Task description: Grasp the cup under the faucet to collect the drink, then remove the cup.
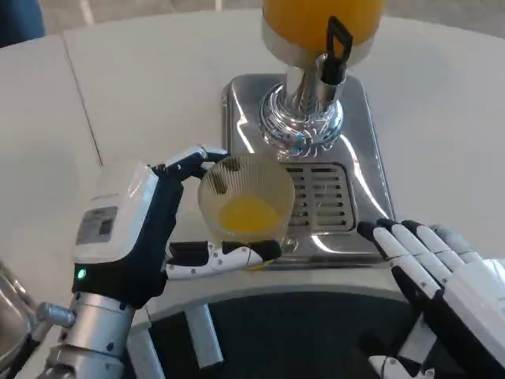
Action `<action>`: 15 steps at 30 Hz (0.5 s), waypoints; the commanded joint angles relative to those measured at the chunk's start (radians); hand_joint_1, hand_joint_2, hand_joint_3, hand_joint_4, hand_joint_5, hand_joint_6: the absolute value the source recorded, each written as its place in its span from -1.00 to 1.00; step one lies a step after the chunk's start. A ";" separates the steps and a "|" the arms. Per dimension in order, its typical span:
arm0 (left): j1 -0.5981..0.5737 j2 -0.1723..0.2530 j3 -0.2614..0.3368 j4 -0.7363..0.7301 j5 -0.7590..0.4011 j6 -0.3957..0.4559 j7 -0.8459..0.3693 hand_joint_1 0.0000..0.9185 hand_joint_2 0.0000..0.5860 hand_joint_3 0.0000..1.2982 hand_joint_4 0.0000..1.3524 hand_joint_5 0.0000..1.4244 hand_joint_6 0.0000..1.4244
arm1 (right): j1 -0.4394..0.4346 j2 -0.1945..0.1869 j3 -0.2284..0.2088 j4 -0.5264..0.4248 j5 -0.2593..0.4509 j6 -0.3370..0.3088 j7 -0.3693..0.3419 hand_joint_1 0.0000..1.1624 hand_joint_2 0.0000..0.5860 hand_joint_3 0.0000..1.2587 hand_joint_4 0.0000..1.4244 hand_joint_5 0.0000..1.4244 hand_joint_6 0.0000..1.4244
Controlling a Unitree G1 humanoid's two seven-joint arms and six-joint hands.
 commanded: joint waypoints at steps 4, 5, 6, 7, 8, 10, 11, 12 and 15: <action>0.031 0.002 0.012 -0.056 0.005 -0.032 -0.005 0.30 -1.00 0.56 0.81 1.00 1.00 | -0.004 0.002 0.004 0.003 -0.014 0.015 0.006 -0.49 0.63 -1.00 -1.00 -1.00 -1.00; 0.034 0.002 0.013 -0.058 0.005 -0.032 -0.006 0.30 -1.00 0.56 0.81 1.00 1.00 | -0.004 0.002 0.004 0.003 -0.014 0.016 0.006 -0.49 0.63 -1.00 -1.00 -1.00 -1.00; 0.037 0.002 0.013 -0.059 0.005 -0.033 -0.006 0.30 -1.00 0.55 0.81 1.00 1.00 | -0.005 0.002 0.004 0.003 -0.015 0.017 0.006 -0.49 0.63 -1.00 -1.00 -1.00 -1.00; 0.039 0.001 0.012 -0.058 0.006 -0.033 -0.005 0.30 -1.00 0.55 0.81 1.00 1.00 | -0.006 0.002 0.004 0.003 -0.015 0.017 0.006 -0.49 0.63 -1.00 -1.00 -1.00 -1.00; 0.040 0.000 0.012 -0.058 0.006 -0.033 -0.006 0.30 -1.00 0.55 0.81 1.00 1.00 | -0.008 0.002 0.004 0.004 -0.015 0.019 0.007 -0.49 0.63 -1.00 -1.00 -1.00 -1.00; 0.037 -0.006 0.010 -0.049 0.004 -0.030 -0.005 0.30 -1.00 0.56 0.81 1.00 1.00 | -0.012 0.000 0.004 0.005 -0.012 0.024 0.011 -0.49 0.63 -1.00 -1.00 -1.00 -1.00; 0.034 -0.008 0.009 -0.047 0.004 -0.030 -0.005 0.30 -1.00 0.56 0.81 1.00 1.00 | -0.013 0.000 0.004 0.005 -0.011 0.026 0.012 -0.49 0.63 -1.00 -1.00 -1.00 -1.00; 0.033 -0.009 0.009 -0.047 0.004 -0.030 -0.004 0.30 -1.00 0.56 0.81 1.00 1.00 | -0.013 0.000 0.004 0.004 -0.010 0.027 0.013 -0.49 0.63 -1.00 -1.00 -1.00 -1.00; 0.034 -0.008 0.008 -0.057 0.004 -0.036 -0.006 0.30 -1.00 0.56 0.81 1.00 1.00 | -0.006 -0.001 0.003 0.000 -0.010 0.027 0.013 -0.49 0.63 -1.00 -1.00 -1.00 -1.00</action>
